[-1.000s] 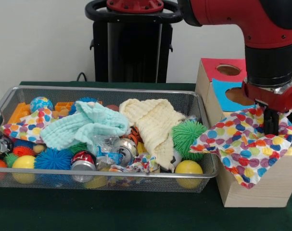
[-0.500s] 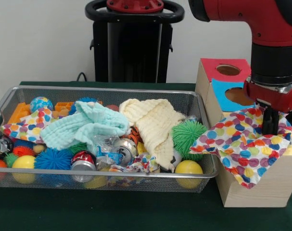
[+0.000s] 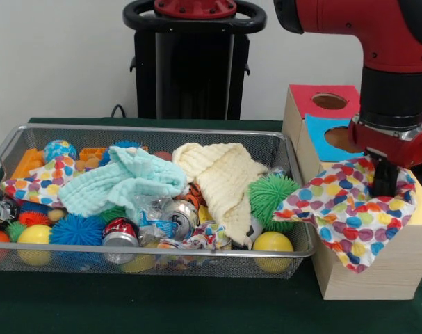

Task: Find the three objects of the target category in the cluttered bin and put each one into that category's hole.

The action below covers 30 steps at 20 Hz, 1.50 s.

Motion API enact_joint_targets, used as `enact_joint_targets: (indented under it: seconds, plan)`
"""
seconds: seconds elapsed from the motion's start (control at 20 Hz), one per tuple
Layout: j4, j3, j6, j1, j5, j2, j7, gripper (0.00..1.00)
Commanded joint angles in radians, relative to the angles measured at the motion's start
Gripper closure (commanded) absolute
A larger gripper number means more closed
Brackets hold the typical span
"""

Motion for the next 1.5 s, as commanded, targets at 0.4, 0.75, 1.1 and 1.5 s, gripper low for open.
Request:
enact_joint_targets:
  seconds: [0.4,0.75,1.1,1.5]
  plan:
    - [0.085,0.057,0.324,-0.008,-0.182,0.231,0.072,1.0]
    - [0.039,0.003,0.409,0.028,-0.254,0.269,0.083,1.0]
    - [0.005,-0.058,0.346,0.083,-0.314,0.323,0.077,1.0]
    - [0.043,-0.04,0.181,0.092,-0.365,0.319,-0.002,1.0]
